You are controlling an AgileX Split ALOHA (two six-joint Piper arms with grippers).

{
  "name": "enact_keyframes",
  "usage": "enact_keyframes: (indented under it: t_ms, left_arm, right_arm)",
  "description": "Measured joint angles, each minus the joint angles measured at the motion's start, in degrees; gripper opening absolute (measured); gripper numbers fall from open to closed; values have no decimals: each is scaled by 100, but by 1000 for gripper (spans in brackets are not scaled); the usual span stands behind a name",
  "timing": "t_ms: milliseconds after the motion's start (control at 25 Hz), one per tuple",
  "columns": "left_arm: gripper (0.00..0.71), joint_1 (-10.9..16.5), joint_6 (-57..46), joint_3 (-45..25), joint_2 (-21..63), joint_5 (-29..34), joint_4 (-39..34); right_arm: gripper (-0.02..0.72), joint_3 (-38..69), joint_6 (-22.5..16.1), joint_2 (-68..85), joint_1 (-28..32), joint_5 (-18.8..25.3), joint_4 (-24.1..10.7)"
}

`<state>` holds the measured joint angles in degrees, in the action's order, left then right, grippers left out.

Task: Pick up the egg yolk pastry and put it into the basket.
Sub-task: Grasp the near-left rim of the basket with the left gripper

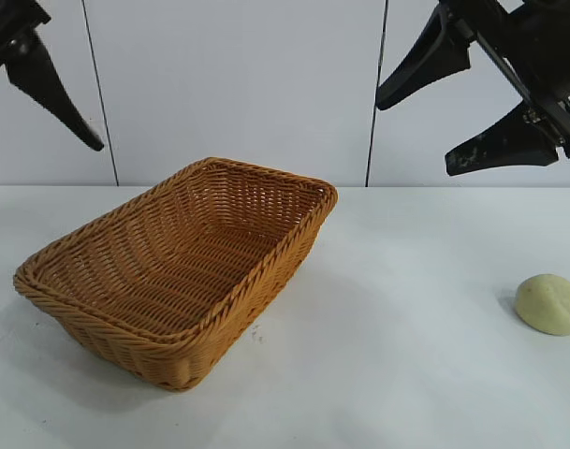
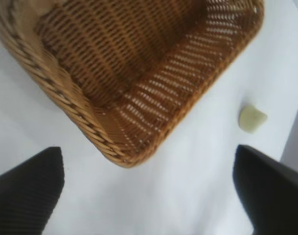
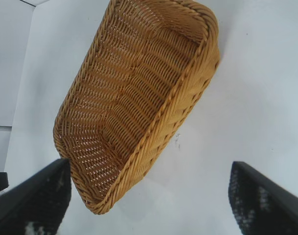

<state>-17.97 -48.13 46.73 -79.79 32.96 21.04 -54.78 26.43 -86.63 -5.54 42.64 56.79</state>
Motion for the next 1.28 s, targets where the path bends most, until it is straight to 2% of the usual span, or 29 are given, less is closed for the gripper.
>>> enact_keyframes:
  t_ms: [160, 320, 480, 640, 960, 1280]
  left_arm:
    - [673, -474, -889, 0, -378, -393, -486]
    - [673, -758, -1959, 0, -803, -426, -1266]
    - [673, -776, -2707, 0, -1163, -650, -1725]
    - [673, -776, -3032, 0, -1462, -858, -2007]
    - [673, -776, -3134, 0, -2150, -1602, -2001]
    - [673, -776, -3139, 0, -2381, -1683, -1960]
  right_arm:
    - [627, 0, 0, 0, 0, 0, 0]
    - [627, 0, 0, 0, 0, 0, -2]
    - [627, 0, 0, 0, 0, 0, -7]
    - [627, 0, 0, 0, 0, 0, -13]
    - [627, 0, 0, 0, 0, 0, -13]
    - [627, 0, 0, 0, 0, 0, -20]
